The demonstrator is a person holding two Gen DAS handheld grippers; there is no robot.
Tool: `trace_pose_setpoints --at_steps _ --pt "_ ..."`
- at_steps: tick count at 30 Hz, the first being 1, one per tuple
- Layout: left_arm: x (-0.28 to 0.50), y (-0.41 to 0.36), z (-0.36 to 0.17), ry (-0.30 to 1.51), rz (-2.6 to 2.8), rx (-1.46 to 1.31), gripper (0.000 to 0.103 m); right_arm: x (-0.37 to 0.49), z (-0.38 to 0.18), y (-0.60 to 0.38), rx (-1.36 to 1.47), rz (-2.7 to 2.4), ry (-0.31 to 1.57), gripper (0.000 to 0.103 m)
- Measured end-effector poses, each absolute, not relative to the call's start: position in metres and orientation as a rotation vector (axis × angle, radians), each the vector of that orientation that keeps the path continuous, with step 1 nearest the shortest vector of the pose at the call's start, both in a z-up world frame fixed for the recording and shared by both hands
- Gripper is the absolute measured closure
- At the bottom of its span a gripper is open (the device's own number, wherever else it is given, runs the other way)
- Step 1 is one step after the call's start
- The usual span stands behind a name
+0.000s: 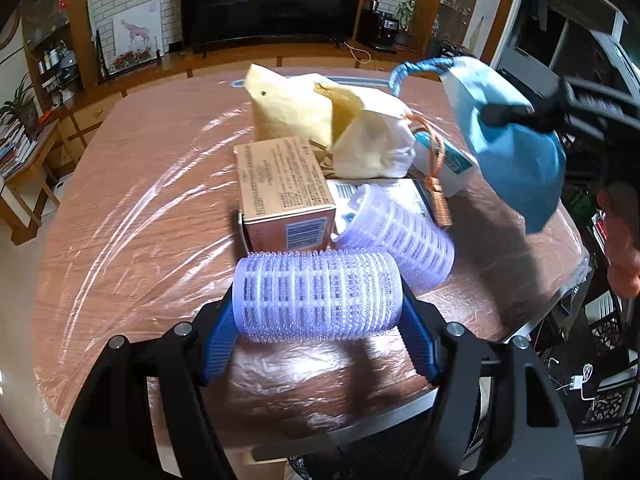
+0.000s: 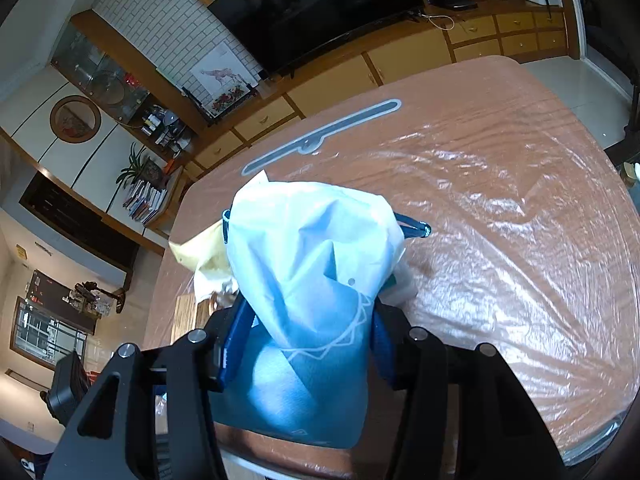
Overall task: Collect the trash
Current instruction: 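Lift the blue bag and lavender roller and carry both over the black bin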
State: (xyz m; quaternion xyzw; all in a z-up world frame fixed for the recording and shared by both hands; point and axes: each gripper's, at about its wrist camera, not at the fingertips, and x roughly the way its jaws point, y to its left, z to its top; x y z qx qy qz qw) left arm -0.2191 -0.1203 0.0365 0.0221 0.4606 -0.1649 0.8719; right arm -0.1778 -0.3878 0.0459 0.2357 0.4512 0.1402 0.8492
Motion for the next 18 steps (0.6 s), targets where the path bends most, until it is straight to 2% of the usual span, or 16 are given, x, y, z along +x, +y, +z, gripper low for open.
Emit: trace_pose_setpoints --at_steps 7,18 --pt "-0.227 -0.116 0.041 0.946 -0.301 0.083 0.031 -0.196 0.048 -0.372 0.374 0.278 0.948 0.052" --pt "-0.227 -0.105 0.053 0.939 -0.260 0.057 0.031 -0.216 0.042 -0.362 0.341 0.300 0.974 0.052"
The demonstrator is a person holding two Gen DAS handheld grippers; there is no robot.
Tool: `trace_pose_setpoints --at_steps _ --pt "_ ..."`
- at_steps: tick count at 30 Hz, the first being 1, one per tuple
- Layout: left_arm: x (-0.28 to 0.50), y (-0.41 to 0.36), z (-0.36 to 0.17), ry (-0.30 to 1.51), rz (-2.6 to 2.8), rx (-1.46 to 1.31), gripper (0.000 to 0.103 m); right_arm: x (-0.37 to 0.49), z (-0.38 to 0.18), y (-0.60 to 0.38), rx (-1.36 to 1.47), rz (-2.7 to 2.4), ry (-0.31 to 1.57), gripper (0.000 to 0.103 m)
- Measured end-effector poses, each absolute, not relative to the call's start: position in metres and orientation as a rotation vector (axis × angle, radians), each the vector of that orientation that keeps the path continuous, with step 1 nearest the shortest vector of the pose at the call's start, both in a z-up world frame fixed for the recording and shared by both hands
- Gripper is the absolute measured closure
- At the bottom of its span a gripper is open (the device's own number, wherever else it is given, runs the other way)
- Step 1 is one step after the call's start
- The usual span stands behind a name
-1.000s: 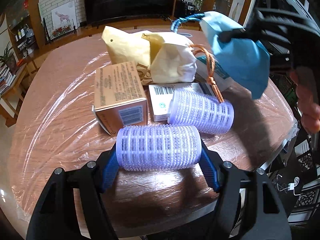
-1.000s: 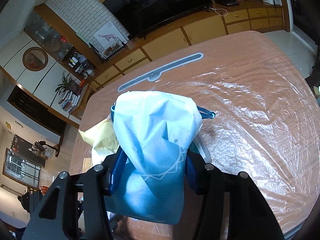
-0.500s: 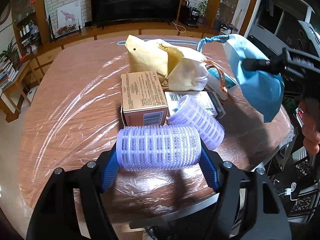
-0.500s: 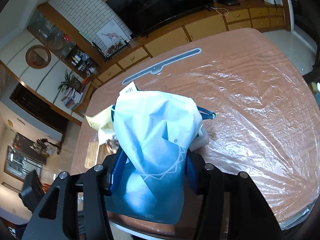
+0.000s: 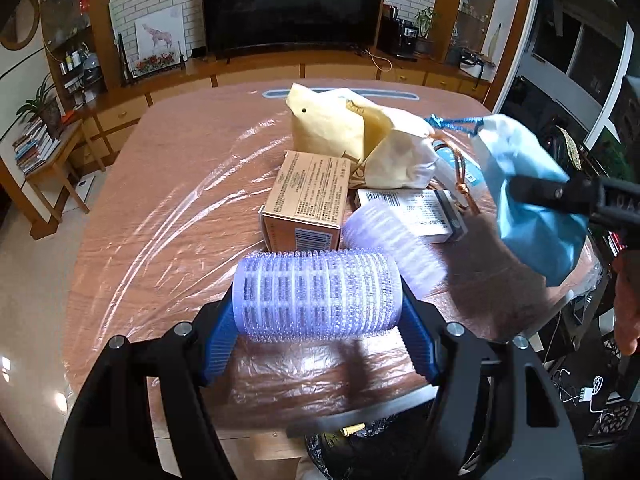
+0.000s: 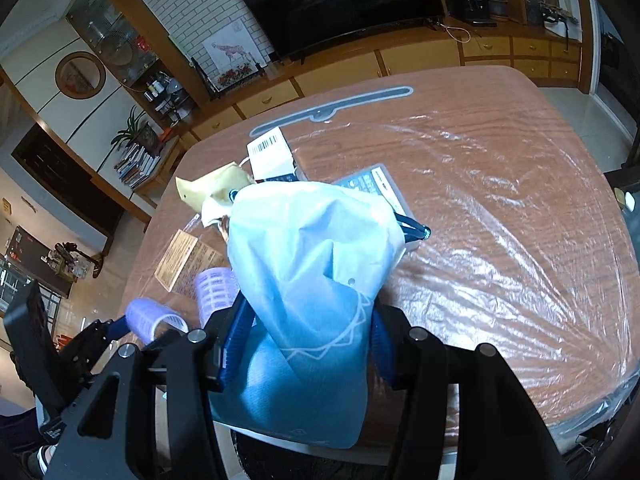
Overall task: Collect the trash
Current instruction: 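Lift the blue bag and lavender roller and carry both over the black bin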
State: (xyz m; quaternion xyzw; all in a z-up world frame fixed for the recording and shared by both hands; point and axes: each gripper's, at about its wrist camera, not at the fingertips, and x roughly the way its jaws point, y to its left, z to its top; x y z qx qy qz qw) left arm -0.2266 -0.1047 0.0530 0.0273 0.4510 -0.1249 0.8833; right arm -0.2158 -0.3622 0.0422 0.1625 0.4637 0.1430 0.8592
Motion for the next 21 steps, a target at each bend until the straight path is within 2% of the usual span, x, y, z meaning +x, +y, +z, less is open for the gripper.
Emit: trace_pose_setpoints --at_steps 21 --pt "-0.243 -0.096 0.069 0.901 -0.226 -0.002 0.031 -0.256 0.047 -0.360 0.320 0.383 0.980 0.052"
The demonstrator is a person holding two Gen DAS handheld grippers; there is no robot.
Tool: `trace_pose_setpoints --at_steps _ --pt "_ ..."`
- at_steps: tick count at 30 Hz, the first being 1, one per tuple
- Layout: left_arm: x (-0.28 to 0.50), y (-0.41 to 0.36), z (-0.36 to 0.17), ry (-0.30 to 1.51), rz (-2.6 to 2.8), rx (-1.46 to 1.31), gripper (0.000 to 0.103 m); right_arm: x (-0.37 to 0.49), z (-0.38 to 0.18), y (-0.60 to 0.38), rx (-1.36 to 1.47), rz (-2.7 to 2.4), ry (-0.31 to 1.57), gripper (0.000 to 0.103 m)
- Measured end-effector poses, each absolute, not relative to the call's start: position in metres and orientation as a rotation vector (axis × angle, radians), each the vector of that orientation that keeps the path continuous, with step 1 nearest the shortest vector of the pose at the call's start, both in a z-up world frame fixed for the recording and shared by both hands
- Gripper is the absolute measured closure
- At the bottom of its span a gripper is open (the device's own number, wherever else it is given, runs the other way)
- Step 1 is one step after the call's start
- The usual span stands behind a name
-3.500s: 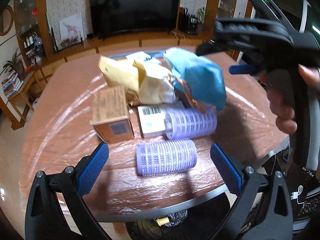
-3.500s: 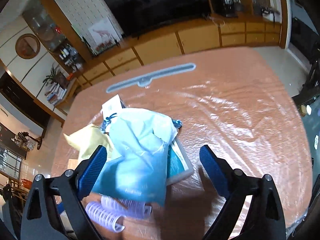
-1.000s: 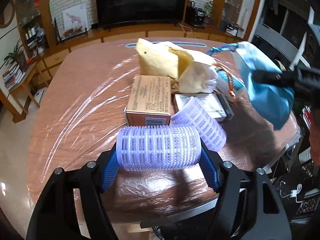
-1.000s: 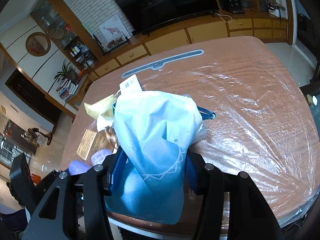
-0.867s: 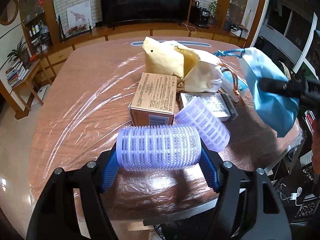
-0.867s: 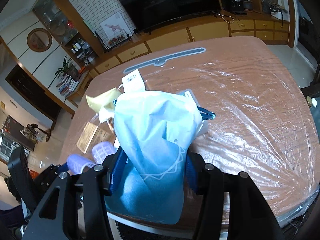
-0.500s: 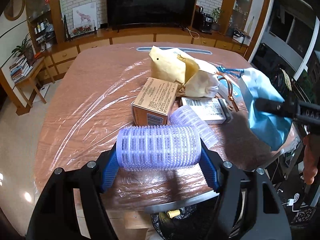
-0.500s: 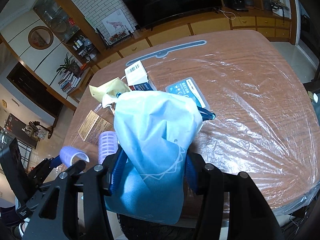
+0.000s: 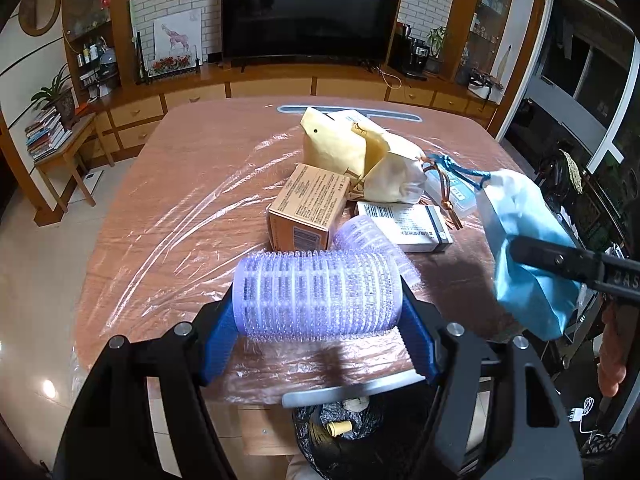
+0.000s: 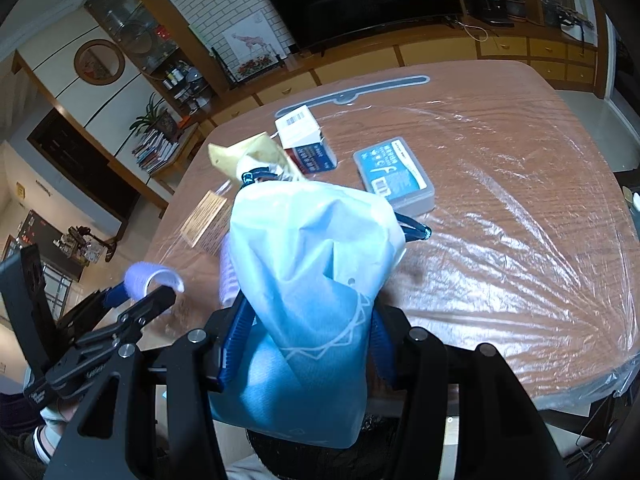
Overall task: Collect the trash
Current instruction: 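Lift the blue bag and lavender roller and carry both over the black bin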
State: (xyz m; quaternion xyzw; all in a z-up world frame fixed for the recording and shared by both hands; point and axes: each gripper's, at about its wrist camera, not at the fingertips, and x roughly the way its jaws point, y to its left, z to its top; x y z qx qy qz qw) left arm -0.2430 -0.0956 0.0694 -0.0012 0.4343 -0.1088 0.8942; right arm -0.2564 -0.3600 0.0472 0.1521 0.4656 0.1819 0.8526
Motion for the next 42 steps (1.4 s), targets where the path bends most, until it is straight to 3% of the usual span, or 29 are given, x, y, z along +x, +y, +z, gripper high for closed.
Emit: trace_pose_setpoints --at_steps 42 --pt "-0.322 -0.130 0.020 1.007 -0.289 0.130 0.031 -0.354 0.008 -0.356 0.172 0.487 1.098 0.052"
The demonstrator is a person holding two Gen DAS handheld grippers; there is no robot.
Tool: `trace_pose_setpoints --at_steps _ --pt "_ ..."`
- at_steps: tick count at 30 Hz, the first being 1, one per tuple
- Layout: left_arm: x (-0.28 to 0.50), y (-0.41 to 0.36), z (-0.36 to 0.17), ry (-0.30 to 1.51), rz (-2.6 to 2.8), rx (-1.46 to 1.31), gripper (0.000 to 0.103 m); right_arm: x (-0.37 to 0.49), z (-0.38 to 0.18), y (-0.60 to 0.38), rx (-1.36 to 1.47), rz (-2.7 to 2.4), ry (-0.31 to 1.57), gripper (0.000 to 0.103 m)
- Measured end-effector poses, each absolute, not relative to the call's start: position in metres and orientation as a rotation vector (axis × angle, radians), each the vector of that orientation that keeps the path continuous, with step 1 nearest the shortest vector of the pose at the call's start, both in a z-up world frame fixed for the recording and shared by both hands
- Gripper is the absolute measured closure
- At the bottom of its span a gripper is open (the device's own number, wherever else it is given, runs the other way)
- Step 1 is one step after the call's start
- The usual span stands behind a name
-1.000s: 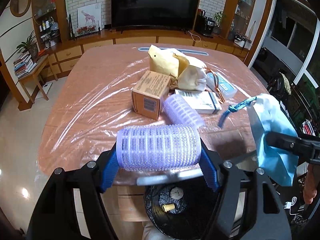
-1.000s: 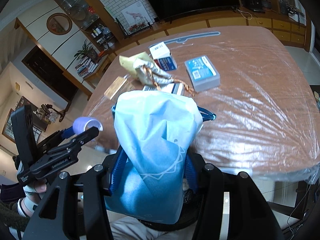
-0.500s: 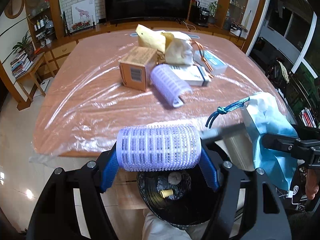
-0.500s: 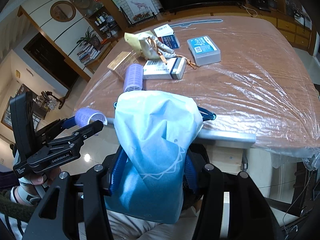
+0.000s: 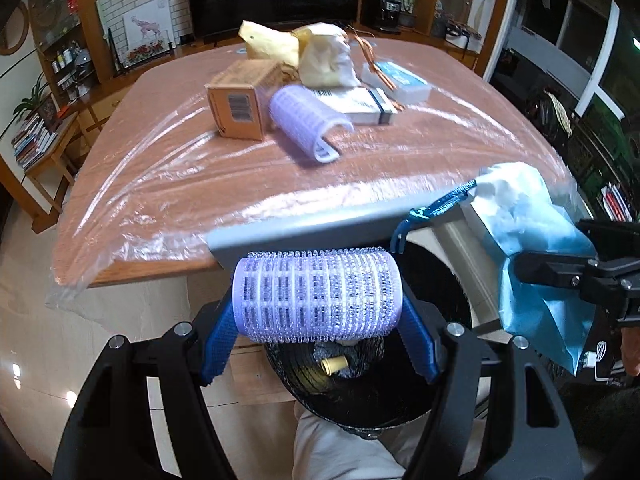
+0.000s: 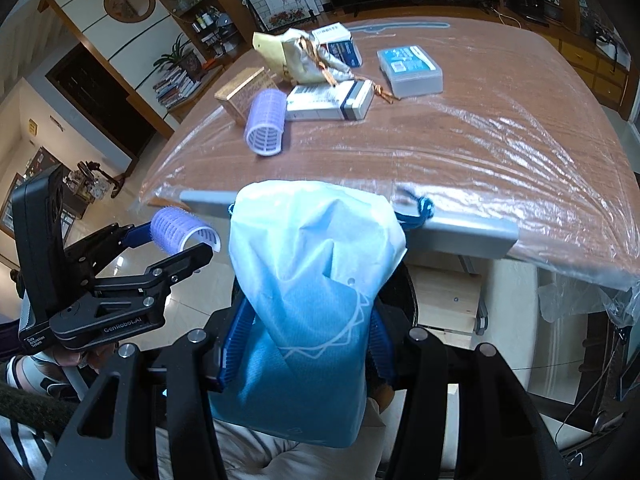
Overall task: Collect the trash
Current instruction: 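Lift the blue bag and lavender roller and carry both over the black bin, then open both tools to drop the blue bag and lavender roller into the bin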
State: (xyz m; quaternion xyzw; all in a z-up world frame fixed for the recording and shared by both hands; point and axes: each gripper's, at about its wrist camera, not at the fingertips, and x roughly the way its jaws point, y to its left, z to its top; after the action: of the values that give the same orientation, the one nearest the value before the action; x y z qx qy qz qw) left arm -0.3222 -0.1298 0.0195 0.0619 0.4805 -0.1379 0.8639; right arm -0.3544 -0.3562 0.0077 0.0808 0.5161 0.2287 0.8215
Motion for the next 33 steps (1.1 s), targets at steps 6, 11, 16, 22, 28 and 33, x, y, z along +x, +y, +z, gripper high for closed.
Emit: trace_pose_setpoints --at_steps 6,11,16,22,28,33 --pt "-0.327 -0.134 0.004 1.042 -0.305 0.153 0.031 -0.361 -0.007 -0.353 0.143 0.480 1.130 0.052" --pt "-0.327 -0.134 -0.006 1.066 -0.311 0.167 0.031 -0.362 -0.019 -0.351 0.127 0.478 1.157 0.052" --pt "-0.326 -0.133 -0.013 1.086 -0.318 0.181 0.031 -0.363 -0.031 -0.350 0.117 0.478 1.191 0.052" --pt "-0.324 -0.135 -0.024 1.113 -0.322 0.198 0.031 -0.359 -0.046 -0.348 0.110 0.469 1.227 0.052" --pt "-0.320 -0.139 -0.034 1.140 -0.326 0.221 0.031 -0.355 -0.060 -0.345 0.090 0.454 1.258 0.052" --pt "-0.315 -0.145 -0.043 1.160 -0.326 0.237 0.031 -0.348 -0.070 -0.338 0.065 0.446 1.275 0.052"
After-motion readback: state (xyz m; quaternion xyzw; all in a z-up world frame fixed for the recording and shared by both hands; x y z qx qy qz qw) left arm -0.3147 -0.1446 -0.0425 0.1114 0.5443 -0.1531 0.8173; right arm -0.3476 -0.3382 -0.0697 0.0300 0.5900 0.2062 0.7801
